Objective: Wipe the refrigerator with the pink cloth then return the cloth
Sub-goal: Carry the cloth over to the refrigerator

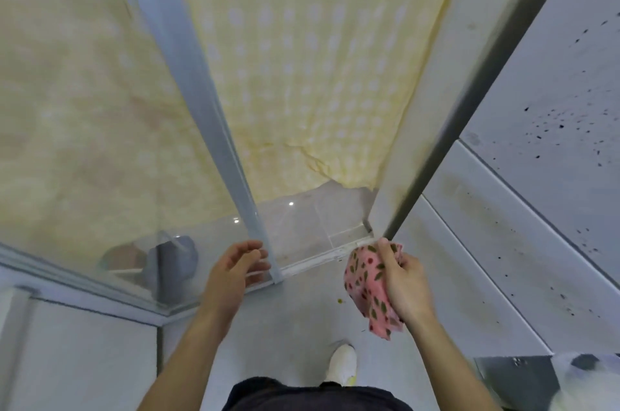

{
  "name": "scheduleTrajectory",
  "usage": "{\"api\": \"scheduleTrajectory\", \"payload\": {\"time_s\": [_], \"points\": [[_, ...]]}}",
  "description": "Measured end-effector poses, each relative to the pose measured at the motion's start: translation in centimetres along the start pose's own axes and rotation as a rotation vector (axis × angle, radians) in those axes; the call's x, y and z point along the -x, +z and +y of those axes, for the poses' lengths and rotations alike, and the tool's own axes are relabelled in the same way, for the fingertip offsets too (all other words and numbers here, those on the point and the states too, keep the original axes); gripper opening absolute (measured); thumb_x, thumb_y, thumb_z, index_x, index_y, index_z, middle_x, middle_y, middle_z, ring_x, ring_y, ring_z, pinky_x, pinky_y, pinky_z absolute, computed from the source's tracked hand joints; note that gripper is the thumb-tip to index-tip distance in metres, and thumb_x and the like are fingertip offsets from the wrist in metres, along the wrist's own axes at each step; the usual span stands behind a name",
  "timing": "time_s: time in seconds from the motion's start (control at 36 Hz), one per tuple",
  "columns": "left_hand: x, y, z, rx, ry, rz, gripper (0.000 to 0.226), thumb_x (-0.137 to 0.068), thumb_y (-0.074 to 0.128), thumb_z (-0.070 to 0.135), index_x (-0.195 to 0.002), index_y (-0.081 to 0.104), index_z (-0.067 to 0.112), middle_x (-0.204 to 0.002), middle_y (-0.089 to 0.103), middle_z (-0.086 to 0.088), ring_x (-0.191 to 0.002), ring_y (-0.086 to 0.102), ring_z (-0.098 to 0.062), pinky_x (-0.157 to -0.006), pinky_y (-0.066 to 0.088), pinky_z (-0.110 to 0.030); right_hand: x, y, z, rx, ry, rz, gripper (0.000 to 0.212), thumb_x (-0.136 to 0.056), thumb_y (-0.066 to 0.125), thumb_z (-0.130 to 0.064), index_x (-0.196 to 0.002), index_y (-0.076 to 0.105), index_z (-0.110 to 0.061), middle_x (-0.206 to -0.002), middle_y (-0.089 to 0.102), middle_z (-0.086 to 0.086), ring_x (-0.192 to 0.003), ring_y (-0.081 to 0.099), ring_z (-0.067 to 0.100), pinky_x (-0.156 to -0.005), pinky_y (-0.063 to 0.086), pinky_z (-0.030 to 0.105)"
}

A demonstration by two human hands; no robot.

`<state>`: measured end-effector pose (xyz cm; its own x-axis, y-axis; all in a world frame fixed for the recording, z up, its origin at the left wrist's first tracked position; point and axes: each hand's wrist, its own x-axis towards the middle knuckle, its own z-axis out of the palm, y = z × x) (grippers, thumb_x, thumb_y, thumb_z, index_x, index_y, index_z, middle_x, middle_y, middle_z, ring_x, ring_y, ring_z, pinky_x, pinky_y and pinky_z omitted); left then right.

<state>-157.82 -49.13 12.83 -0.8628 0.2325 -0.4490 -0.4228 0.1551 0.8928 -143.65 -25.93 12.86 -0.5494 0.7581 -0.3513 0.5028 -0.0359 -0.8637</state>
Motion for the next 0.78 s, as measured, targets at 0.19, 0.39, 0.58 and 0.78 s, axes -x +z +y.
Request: {"api": "scheduleTrajectory", "payload": {"time_s": [0.19,0.39,0.58,0.78], "points": [[-4.9,5.5,3.9,-0.104,0.02,-0.142,0.017,-0.105,0.056,0.01,-0.112,0.072,0.011,-0.103,0.078,-0.008,-0.092,0.074,-0.024,-0.09,0.058,-0.043,-4.8,-1.5,-1.4,0.003,0.035,0.087,0.066,-0.104,0.054,-0.053,-0.084,0.07,0.009,-0.071,0.074,0.016,-0.068,0.071,0.021,-0.061,0.049,0.029],[-10.1,12.0,7.6,-0.237,0.049,-0.384,0.016,-0.104,0.059,0.012,-0.112,0.072,0.014,-0.107,0.077,-0.008,-0.095,0.075,-0.024,-0.085,0.057,-0.036,-7.1,-2.5,-2.1,-0.033,0.153,0.273,0.062,-0.103,0.057,-0.047,-0.078,0.068,0.008,-0.066,0.071,0.013,-0.05,0.064,0.01,-0.054,0.047,0.026],[-14.4,18.0,11.5,-0.336,0.088,-0.657,0.033,-0.08,0.068,0.033,-0.109,0.073,0.017,-0.107,0.077,-0.007,-0.094,0.076,-0.023,-0.082,0.055,-0.035,-8.0,-4.0,-3.4,-0.199,0.256,0.52,0.053,-0.103,0.059,-0.046,-0.079,0.073,-0.002,-0.068,0.074,0.008,-0.07,0.073,0.021,-0.068,0.056,0.035],[-17.7,22.1,12.1,-0.389,0.082,-0.797,0.014,-0.102,0.06,0.006,-0.108,0.072,0.01,-0.103,0.077,-0.011,-0.093,0.075,-0.027,-0.081,0.055,-0.034,-6.5,-5.4,-3.2,-0.249,0.321,0.645,0.035,-0.098,0.068,-0.043,-0.08,0.077,-0.015,-0.073,0.078,-0.001,-0.075,0.076,0.016,-0.077,0.06,0.038]]}}
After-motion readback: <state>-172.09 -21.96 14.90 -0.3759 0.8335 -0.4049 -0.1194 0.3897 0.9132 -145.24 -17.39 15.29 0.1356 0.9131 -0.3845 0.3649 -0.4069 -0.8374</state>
